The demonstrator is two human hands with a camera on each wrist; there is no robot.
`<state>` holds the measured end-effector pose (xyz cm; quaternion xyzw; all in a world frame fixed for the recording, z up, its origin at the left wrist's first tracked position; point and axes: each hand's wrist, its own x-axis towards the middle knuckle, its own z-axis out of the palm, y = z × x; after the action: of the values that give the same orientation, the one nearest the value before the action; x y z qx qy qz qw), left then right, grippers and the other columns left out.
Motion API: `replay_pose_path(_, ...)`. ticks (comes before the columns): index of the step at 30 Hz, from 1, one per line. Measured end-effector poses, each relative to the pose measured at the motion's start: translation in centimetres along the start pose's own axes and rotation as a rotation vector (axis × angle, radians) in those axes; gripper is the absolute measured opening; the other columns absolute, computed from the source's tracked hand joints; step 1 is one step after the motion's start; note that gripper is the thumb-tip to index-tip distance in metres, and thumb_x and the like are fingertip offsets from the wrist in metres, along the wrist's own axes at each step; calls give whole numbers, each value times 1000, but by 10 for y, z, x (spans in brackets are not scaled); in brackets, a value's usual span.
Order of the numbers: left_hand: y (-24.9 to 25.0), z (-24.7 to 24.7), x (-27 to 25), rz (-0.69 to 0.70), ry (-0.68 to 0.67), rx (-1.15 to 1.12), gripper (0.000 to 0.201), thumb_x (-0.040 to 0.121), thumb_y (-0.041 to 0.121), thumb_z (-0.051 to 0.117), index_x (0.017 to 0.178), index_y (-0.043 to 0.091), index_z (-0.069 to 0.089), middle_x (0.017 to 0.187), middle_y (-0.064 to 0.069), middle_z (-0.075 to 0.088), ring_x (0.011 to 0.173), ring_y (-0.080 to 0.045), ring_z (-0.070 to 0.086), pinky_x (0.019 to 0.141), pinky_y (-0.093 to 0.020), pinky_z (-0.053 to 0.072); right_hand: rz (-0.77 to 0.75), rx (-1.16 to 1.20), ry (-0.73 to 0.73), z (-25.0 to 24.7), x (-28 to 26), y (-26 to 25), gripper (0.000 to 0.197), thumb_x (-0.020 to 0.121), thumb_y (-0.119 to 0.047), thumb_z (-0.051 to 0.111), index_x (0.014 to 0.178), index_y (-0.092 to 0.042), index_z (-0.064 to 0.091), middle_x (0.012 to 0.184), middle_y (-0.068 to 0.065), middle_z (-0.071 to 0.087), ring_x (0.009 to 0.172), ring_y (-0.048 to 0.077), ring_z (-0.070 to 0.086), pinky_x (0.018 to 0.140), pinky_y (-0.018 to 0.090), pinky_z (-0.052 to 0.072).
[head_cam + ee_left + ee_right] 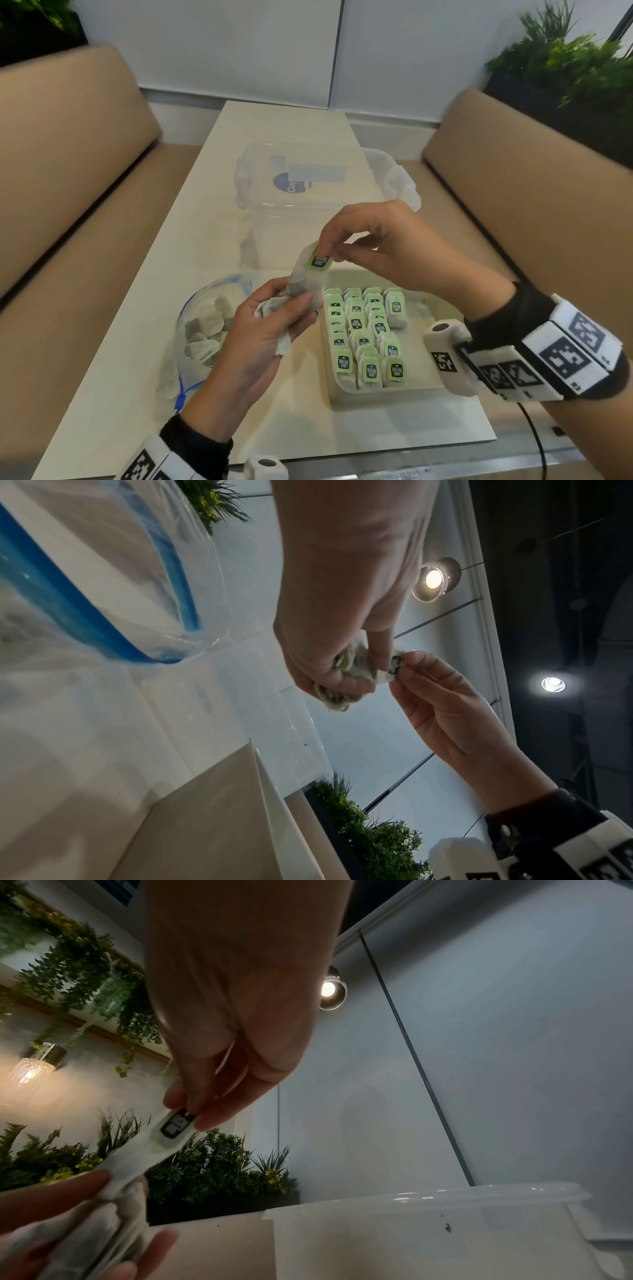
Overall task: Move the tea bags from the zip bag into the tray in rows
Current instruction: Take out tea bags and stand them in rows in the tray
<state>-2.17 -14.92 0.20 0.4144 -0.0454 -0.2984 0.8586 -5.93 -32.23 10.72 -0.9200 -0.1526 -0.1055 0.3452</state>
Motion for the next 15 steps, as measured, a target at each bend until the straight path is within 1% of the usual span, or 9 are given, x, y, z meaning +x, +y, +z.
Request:
replay_pose_path(2, -1, 0, 1, -7, -7, 22, 41, 57, 19, 84, 94, 7, 69, 97, -21, 66, 87, -29, 68, 63, -21, 56, 11, 14, 0, -2, -4, 1, 22, 85, 3, 62, 88, -17, 72, 92, 0, 68, 79, 8, 64, 69, 15, 52)
replay_pose_path(4, -3, -4, 2, -25, -19, 16, 60, 40, 29, 95, 93, 12, 73, 97, -18, 66, 88, -29, 68, 64, -21, 55, 27, 11, -17, -11, -10, 3, 20, 85, 3, 62, 88, -14, 72, 93, -1, 68, 81, 8, 64, 71, 15, 52)
replay_pose_path(6, -5, -10, 2, -58, 2, -14, 73, 31, 30, 97, 97, 13, 72, 99, -16, 63, 90, -31, 67, 64, -22, 55, 45, -75, -95, -25, -19, 9, 23, 84, 4, 61, 89, -14, 74, 95, -5, 68, 84, 4, 64, 72, 16, 52)
replay_pose_path(7, -6, -14, 3, -82, 18, -30, 77, 30, 29, 98, 99, 12, 71, 100, -15, 62, 90, -32, 67, 63, -22, 56, 71, -151, -169, -32, -23, 16, 26, 83, 6, 60, 89, -15, 75, 97, -7, 68, 85, 0, 63, 74, 15, 51)
replay_pose_path(9, -6, -22, 2, -123, 35, -50, 76, 32, 23, 97, 101, 10, 69, 99, -15, 63, 88, -32, 69, 63, -22, 56, 201, -350, -387, -43, -32, 33, 36, 80, 7, 54, 93, -20, 75, 103, -12, 67, 86, -5, 57, 76, 8, 43)
replay_pose_path(11, -6, -28, 1, -146, 25, -55, 75, 30, 22, 97, 99, 10, 70, 95, -15, 65, 87, -32, 70, 62, -22, 57, 357, -520, -643, -44, -43, 57, 44, 81, 5, 48, 103, -25, 72, 115, -16, 62, 91, -4, 51, 76, 1, 31)
replay_pose_path(12, -7, -30, 1, -151, 19, -55, 77, 26, 23, 98, 97, 10, 71, 94, -15, 66, 88, -33, 70, 62, -22, 57, 422, -572, -749, -42, -48, 70, 47, 83, 4, 46, 108, -27, 70, 121, -17, 59, 97, -2, 51, 80, 2, 30)
replay_pose_path(13, -7, -32, 1, -150, 17, -50, 81, 22, 24, 98, 97, 9, 71, 92, -15, 67, 88, -33, 70, 62, -22, 57, 479, -595, -827, -38, -53, 82, 49, 84, 4, 43, 112, -27, 68, 126, -16, 58, 107, 1, 52, 88, 6, 32)
replay_pose_path(15, -8, -35, 1, -144, 19, -34, 87, 20, 25, 98, 100, 9, 68, 91, -15, 67, 89, -33, 70, 64, -22, 57, 556, -589, -895, -29, -60, 103, 53, 84, 6, 40, 116, -27, 65, 131, -10, 56, 120, 9, 51, 106, 25, 36)
